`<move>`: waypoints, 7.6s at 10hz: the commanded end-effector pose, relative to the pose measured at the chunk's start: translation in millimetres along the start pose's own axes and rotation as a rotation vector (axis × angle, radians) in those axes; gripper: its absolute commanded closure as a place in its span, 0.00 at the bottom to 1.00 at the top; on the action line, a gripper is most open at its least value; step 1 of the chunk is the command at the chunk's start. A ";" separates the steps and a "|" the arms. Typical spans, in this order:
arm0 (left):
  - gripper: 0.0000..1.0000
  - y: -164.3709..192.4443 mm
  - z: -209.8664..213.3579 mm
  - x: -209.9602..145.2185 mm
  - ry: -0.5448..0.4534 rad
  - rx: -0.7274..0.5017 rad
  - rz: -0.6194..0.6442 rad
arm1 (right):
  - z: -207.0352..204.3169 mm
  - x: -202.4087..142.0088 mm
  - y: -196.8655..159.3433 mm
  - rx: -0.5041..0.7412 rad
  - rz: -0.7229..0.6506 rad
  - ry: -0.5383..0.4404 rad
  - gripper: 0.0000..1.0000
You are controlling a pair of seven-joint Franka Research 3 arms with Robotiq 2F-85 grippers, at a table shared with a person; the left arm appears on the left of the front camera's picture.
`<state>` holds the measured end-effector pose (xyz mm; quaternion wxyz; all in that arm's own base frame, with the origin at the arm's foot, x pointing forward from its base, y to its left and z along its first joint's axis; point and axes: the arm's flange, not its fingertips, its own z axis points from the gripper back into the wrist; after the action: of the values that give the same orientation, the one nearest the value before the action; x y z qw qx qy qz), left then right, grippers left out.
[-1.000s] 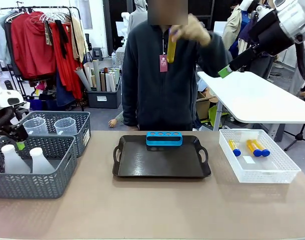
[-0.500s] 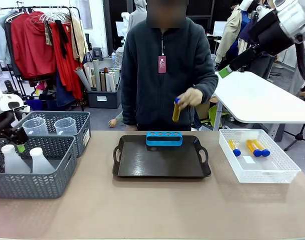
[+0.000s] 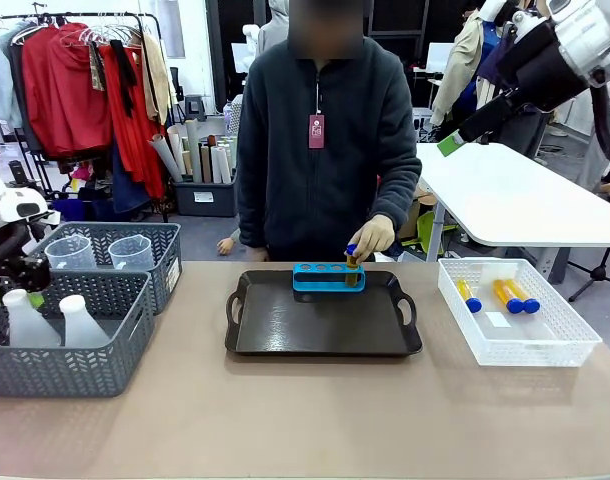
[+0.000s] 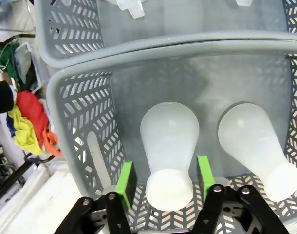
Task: Prepare the laboratory tools.
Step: Pick up one Small flask and place it on the Handle tray.
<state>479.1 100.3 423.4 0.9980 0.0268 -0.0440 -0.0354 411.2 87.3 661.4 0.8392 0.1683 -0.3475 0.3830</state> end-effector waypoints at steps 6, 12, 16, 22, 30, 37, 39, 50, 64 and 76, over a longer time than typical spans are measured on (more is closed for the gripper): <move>1.00 10.0 6.7 -8.7 0.017 0.000 0.010 | -0.7 -0.9 0.1 0.017 -0.001 -0.017 0.00; 1.00 -49.9 150.3 -19.7 -0.070 0.023 -0.036 | -0.7 -0.9 0.1 0.017 -0.001 -0.017 0.00; 1.00 -126.8 260.4 -27.0 -0.179 0.095 -0.225 | -0.7 -0.9 0.1 0.017 -0.001 -0.017 0.00; 1.00 -170.1 316.7 -32.6 -0.262 0.121 -0.332 | -0.7 -0.9 0.1 0.017 -0.001 -0.017 0.00; 1.00 -226.3 309.7 3.1 -0.200 0.119 -0.489 | -0.7 -0.9 0.1 0.017 -0.001 -0.017 0.00; 1.00 -361.3 254.7 57.0 -0.148 -0.003 -0.774 | -0.7 -0.9 0.1 0.017 -0.001 -0.017 0.00; 1.00 -385.8 240.4 64.3 -0.156 -0.033 -0.821 | -0.7 -0.9 0.1 0.017 -0.001 -0.017 0.00; 1.00 -450.2 197.8 88.7 -0.148 -0.072 -0.927 | -0.7 -0.9 0.1 0.017 -0.001 -0.017 0.00; 1.00 -456.0 180.4 101.4 -0.126 -0.118 -0.924 | -0.7 -0.9 0.1 0.017 -0.001 -0.017 0.00; 1.00 -548.9 147.0 154.2 -0.084 -0.120 -1.255 | -0.7 -0.9 0.1 0.017 -0.001 -0.017 0.00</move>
<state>559.9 -444.5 537.2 0.8000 -0.0156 -0.0618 -0.5966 410.8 87.7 661.3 0.8394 0.1676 -0.3468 0.3834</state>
